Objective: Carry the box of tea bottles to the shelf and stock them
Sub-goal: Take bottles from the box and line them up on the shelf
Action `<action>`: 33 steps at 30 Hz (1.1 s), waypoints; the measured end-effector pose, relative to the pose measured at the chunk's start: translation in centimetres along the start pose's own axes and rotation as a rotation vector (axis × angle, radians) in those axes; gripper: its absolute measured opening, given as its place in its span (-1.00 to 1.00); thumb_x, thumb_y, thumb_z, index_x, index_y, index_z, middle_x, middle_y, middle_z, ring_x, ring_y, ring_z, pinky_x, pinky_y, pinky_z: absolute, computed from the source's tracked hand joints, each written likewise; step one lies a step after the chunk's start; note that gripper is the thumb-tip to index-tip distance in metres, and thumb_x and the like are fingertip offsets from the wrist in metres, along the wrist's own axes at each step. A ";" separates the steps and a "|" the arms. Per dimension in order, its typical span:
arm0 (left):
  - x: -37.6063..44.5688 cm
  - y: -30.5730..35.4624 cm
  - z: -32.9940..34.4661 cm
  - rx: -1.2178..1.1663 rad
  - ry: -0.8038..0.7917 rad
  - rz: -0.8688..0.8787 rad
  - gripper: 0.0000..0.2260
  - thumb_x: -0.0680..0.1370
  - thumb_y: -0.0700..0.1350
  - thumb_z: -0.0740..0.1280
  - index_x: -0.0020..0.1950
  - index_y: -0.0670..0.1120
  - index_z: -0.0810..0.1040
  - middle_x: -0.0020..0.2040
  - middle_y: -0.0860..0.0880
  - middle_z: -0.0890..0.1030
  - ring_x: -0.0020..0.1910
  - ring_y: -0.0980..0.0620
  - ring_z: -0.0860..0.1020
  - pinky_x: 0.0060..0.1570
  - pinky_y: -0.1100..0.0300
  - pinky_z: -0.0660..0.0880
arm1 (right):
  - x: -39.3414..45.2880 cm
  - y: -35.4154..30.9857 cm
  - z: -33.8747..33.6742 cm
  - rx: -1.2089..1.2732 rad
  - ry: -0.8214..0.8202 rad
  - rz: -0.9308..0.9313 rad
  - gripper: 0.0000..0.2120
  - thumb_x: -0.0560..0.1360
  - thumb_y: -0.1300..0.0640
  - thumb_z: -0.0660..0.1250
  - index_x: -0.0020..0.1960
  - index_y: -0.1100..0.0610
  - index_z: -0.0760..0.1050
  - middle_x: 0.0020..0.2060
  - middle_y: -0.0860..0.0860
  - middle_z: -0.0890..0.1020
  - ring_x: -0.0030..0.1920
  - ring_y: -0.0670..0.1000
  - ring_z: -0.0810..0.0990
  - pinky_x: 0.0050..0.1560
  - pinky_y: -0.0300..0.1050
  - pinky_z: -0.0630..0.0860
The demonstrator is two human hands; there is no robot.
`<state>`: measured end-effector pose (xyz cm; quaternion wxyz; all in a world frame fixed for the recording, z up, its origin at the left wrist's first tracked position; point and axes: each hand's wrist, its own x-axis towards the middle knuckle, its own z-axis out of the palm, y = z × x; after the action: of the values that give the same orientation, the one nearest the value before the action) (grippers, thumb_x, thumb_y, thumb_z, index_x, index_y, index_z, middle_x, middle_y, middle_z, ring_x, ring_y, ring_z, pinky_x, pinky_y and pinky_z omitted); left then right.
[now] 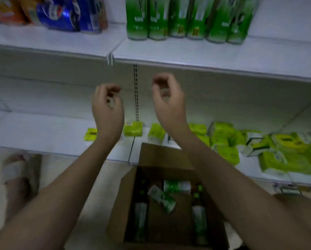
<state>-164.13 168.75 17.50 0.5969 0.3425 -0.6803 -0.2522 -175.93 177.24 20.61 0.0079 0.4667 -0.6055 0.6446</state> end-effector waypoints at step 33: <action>-34.7 -16.4 0.2 0.459 -1.104 -1.357 -0.34 0.58 -0.10 0.29 0.57 -0.10 0.01 0.50 -0.20 0.22 0.47 -0.22 0.23 0.45 -0.09 0.22 | -31.9 28.3 -5.3 -0.620 -0.898 1.139 -0.38 0.53 0.01 0.30 0.50 0.14 0.17 0.38 0.20 0.36 0.31 0.27 0.41 0.24 0.12 0.44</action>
<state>-159.83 184.88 -17.00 -0.1746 0.6111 -0.5551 -0.5366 -177.33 191.60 -19.86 -0.4392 0.2769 -0.8486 0.1010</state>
